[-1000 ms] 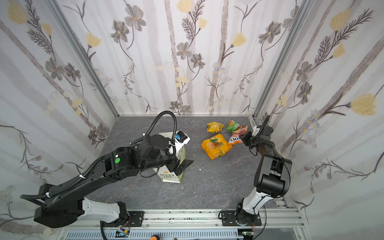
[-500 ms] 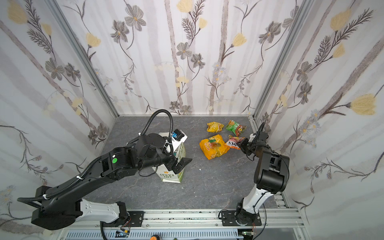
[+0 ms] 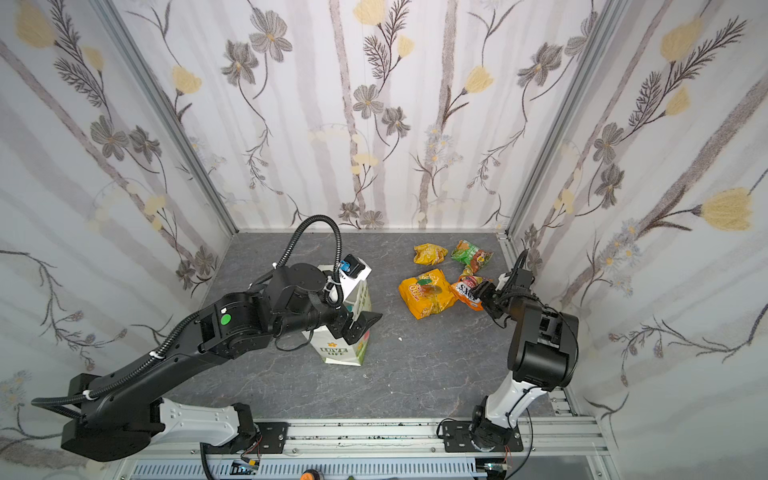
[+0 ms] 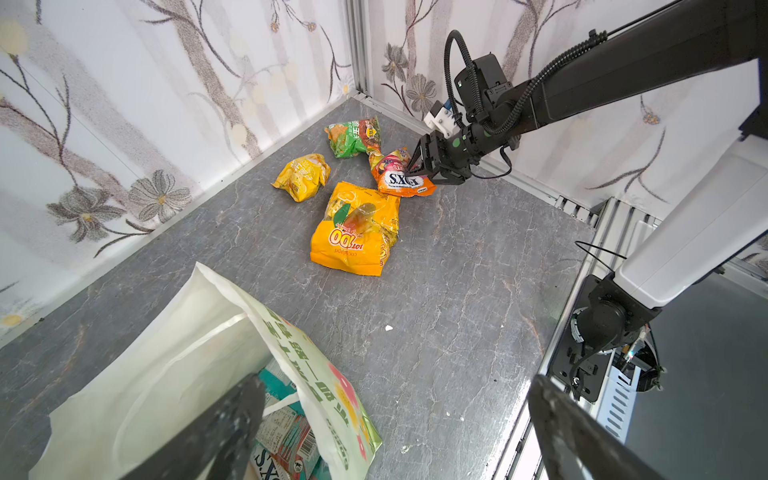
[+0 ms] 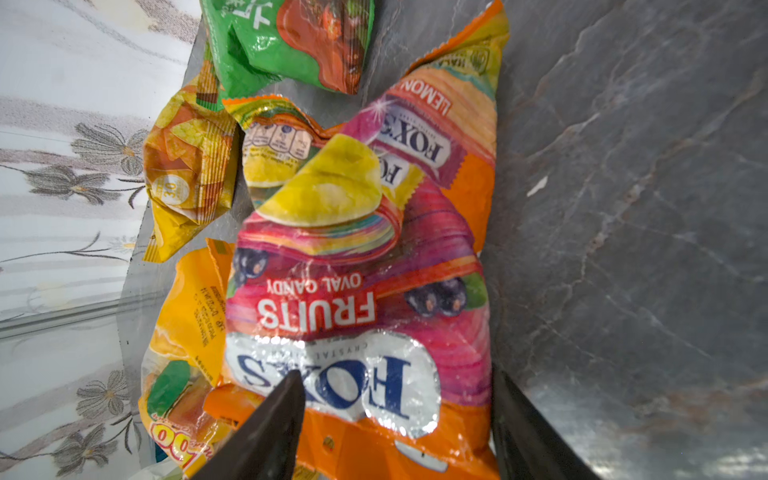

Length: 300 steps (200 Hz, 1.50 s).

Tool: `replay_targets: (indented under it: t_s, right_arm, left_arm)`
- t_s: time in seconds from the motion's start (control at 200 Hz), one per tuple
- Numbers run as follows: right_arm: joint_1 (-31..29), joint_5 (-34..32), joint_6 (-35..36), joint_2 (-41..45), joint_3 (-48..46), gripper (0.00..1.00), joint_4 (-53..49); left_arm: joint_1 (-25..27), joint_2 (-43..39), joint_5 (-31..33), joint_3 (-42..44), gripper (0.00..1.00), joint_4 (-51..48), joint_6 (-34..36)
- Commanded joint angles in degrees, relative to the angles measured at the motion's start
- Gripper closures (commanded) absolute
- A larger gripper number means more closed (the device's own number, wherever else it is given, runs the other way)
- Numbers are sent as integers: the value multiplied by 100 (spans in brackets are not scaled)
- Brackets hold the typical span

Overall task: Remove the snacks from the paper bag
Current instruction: 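Lower the Fox's bag beside the green packet and open the right gripper, then move the right gripper back toward the bag while the left gripper lowers into it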

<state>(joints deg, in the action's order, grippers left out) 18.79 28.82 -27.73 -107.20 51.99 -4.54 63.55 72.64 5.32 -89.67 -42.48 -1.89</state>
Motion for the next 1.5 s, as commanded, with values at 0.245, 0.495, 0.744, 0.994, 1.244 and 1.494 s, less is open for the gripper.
replay_targets:
  t_s: [0.245,0.495,0.744,0.994,1.244,1.494]
  right_arm:
    - [64,-470,165,1264,-244,16,14]
    - [-435,-254,-52,2880,90,7,-368]
    - [-1300,421,96,3642,988,1,-973]
    - [-3071,608,668,3556,2103,1,-2130]
    - [-4645,358,651,3562,2532,1,-2516]
    - [-5049,266,497,3789,2509,1,-2552]
  left_arm:
    - [-179,-170,269,-121,0,-163,-304]
    - [-505,-170,743,-121,0,-188,-824]
    - [-1113,-228,1134,25,0,-403,-1538]
    - [-1714,-146,1320,193,8,-851,-1880]
    - [-2201,183,1151,316,42,-1046,-2087]
    - [-2452,631,875,342,59,-884,-2052]
